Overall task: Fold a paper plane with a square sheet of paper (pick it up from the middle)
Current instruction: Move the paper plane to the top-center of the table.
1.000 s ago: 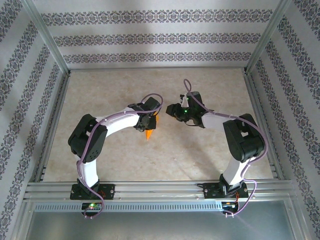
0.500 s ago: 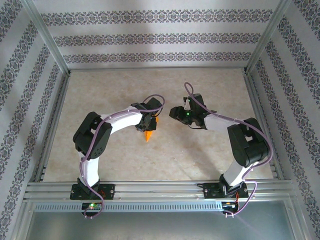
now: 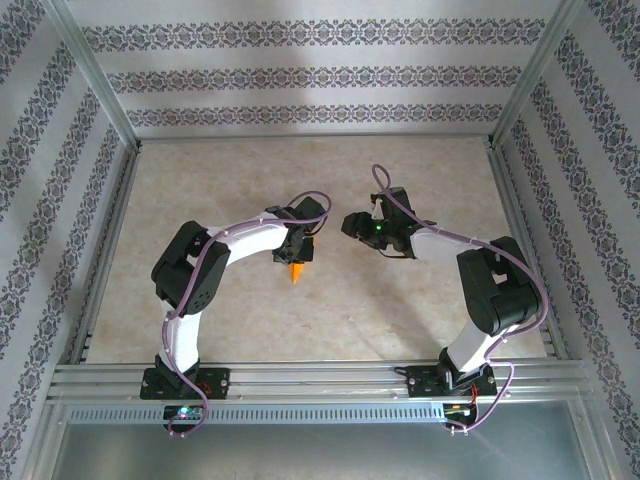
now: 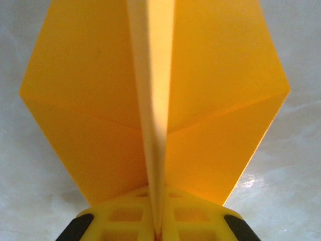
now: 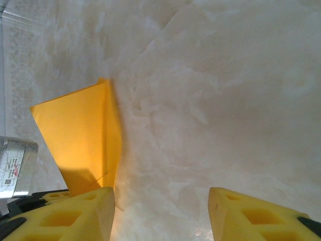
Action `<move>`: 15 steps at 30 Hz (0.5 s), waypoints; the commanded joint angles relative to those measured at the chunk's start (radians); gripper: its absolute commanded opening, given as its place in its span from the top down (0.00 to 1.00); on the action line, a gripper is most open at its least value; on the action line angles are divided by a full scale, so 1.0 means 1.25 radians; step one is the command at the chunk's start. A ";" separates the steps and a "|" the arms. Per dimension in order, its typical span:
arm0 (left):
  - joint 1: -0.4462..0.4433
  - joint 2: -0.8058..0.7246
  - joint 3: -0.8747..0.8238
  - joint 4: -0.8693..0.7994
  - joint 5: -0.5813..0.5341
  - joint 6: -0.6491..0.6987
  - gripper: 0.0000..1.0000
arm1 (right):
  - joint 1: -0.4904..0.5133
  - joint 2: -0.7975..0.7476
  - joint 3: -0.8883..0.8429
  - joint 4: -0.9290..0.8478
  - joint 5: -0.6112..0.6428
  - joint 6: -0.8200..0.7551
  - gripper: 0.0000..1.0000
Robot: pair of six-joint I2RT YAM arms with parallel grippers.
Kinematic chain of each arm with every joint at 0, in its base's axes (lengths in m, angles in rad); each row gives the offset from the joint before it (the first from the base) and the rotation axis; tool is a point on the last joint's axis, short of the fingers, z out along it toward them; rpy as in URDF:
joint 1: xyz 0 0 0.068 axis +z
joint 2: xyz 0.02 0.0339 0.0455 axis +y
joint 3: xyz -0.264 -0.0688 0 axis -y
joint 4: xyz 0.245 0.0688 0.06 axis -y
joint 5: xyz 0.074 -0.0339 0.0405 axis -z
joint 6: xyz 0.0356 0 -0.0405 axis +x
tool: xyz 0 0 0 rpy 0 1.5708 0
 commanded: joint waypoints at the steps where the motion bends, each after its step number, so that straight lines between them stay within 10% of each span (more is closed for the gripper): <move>1: 0.005 -0.001 0.023 -0.037 -0.033 0.004 0.95 | -0.008 -0.043 -0.011 -0.020 0.041 -0.024 0.39; 9: 0.039 0.012 0.132 -0.033 -0.049 0.053 0.96 | -0.024 -0.147 0.006 -0.131 0.203 -0.147 0.03; 15: 0.077 0.133 0.309 -0.060 -0.051 0.076 0.96 | -0.063 -0.238 -0.054 -0.113 0.287 -0.155 0.02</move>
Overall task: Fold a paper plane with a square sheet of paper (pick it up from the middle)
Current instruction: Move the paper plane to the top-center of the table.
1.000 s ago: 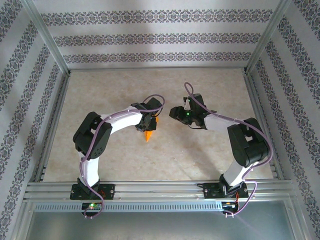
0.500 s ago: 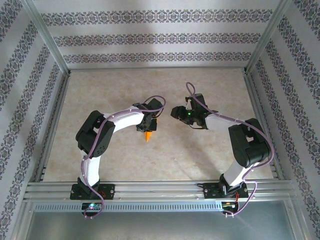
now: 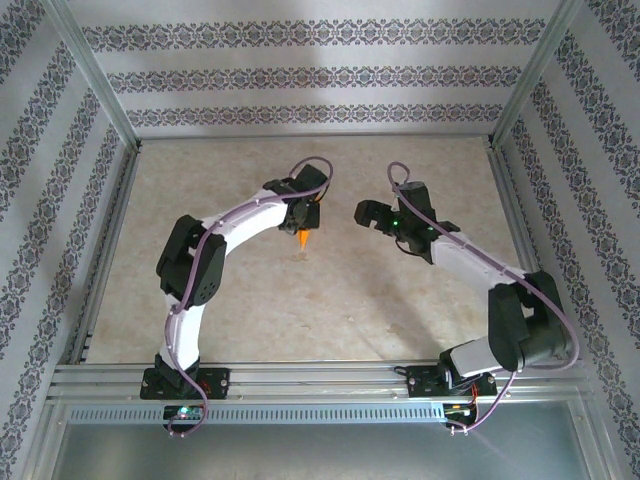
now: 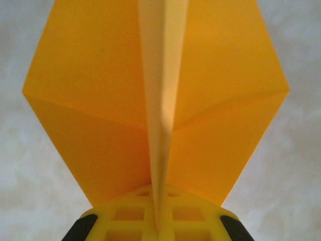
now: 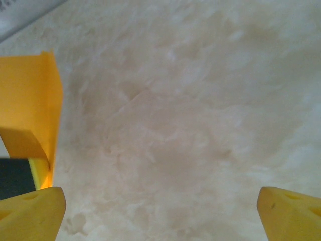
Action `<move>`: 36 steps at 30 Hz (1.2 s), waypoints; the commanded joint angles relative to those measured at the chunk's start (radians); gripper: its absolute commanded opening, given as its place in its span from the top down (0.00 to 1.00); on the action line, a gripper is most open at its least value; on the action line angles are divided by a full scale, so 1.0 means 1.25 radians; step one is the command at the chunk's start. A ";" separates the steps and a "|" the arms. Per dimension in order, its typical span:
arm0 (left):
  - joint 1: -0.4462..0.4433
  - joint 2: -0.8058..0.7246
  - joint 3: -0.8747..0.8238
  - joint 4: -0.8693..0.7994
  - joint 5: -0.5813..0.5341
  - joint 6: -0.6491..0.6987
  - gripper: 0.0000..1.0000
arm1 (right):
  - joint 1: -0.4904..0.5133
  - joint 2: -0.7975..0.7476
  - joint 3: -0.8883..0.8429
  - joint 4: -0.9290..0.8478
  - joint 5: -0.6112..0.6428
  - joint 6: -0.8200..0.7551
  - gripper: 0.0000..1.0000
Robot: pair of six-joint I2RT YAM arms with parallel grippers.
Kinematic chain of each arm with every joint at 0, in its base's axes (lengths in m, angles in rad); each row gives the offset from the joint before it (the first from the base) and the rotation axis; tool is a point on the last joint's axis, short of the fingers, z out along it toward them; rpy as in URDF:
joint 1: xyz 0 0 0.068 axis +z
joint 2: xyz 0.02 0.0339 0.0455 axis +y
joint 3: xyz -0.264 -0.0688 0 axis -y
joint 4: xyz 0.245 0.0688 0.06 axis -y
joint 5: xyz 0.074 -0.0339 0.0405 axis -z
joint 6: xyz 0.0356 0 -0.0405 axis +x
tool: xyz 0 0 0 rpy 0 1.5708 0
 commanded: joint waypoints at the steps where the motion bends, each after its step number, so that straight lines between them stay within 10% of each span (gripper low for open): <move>1: 0.024 0.080 0.088 -0.049 -0.020 0.031 0.96 | -0.032 -0.041 -0.035 -0.010 0.059 -0.026 0.02; 21: 0.059 0.343 0.442 -0.209 -0.028 0.023 0.92 | -0.066 -0.016 -0.036 -0.021 -0.037 -0.070 0.02; 36: 0.064 0.377 0.469 -0.226 -0.032 0.014 0.73 | -0.066 0.006 -0.025 -0.020 -0.053 -0.061 0.02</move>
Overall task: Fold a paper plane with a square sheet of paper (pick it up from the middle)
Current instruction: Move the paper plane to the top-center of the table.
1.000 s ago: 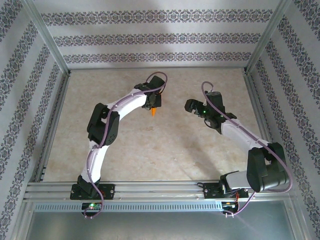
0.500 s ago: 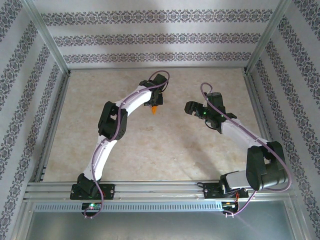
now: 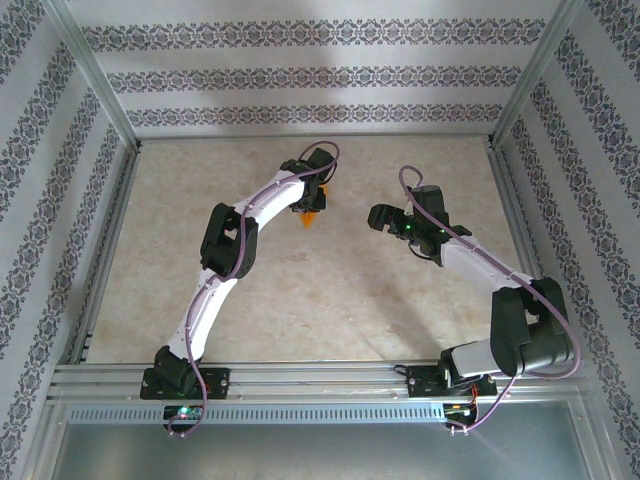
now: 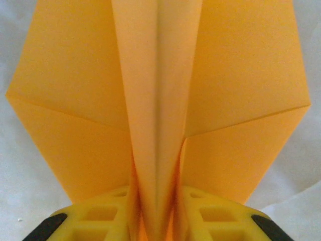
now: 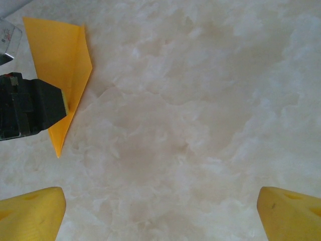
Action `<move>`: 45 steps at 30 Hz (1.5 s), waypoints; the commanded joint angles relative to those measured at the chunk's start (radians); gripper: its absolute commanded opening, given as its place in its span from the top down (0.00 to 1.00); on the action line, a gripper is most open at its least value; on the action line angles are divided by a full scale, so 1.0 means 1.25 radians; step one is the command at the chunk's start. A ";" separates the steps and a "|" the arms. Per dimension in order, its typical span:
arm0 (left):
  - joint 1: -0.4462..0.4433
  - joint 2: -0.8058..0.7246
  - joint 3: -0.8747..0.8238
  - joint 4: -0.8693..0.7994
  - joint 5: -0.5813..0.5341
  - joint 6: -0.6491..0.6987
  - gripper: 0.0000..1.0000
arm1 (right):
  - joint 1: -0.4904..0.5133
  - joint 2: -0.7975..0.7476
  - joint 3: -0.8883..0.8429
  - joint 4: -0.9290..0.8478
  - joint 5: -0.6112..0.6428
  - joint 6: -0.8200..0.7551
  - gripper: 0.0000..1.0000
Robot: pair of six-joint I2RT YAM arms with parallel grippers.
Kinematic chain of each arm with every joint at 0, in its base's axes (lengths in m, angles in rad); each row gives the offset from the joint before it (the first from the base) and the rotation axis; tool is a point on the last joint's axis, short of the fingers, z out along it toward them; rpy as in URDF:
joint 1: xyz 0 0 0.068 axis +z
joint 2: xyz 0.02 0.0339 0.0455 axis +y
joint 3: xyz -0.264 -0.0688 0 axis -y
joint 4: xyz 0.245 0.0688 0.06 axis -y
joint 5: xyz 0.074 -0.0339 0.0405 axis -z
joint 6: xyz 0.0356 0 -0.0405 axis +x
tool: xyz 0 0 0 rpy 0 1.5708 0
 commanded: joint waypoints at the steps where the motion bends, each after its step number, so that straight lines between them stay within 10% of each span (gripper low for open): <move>1: 0.011 0.023 0.015 -0.051 -0.011 0.004 0.73 | -0.004 0.014 0.007 -0.001 -0.015 -0.003 0.02; 45: 0.015 0.066 0.002 -0.034 0.034 0.030 0.61 | -0.004 0.048 0.016 0.000 -0.039 0.020 0.02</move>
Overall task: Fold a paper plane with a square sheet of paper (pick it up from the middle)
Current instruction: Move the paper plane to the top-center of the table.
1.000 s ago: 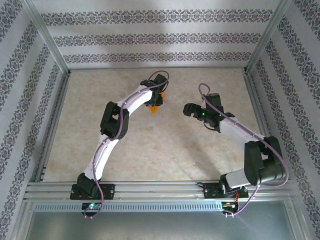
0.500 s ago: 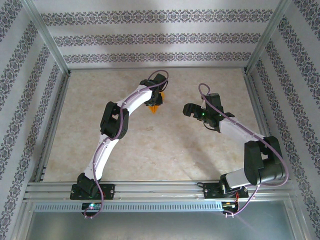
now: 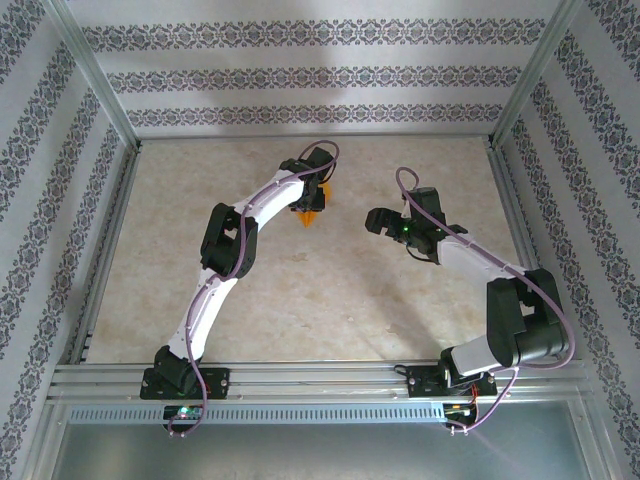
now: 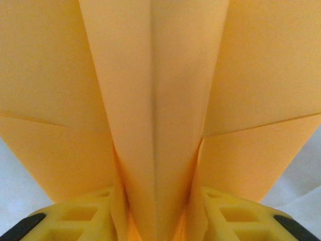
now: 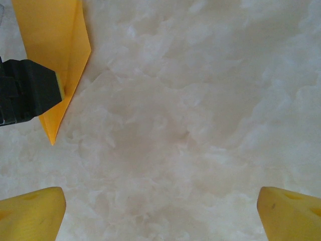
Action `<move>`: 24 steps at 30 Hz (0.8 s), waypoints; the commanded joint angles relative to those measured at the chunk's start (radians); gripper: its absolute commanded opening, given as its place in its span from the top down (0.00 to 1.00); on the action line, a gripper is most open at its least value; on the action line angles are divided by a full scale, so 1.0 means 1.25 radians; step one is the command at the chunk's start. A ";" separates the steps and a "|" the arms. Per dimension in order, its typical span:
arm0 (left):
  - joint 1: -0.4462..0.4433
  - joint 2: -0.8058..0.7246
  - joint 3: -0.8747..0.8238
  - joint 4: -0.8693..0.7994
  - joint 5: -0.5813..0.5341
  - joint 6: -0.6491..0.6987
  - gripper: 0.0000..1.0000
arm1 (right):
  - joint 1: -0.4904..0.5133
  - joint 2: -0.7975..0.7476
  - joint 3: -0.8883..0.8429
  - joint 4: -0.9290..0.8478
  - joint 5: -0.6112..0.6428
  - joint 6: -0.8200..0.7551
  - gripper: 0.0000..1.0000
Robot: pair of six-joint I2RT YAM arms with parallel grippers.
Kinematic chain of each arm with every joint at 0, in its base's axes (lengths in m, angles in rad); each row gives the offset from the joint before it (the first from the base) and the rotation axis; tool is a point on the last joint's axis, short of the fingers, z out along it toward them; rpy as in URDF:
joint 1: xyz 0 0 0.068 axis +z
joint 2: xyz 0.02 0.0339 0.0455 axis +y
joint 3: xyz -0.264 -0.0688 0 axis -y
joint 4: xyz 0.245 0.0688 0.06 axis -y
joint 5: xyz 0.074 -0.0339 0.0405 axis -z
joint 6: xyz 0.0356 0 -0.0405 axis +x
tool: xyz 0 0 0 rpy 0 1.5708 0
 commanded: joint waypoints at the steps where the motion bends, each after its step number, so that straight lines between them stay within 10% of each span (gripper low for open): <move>1: 0.011 0.057 -0.002 -0.035 0.024 0.012 0.61 | -0.004 0.009 0.017 0.000 -0.010 0.014 0.02; 24: 0.011 -0.071 0.066 -0.091 -0.006 0.001 0.49 | -0.003 0.000 0.016 0.023 -0.018 0.021 0.02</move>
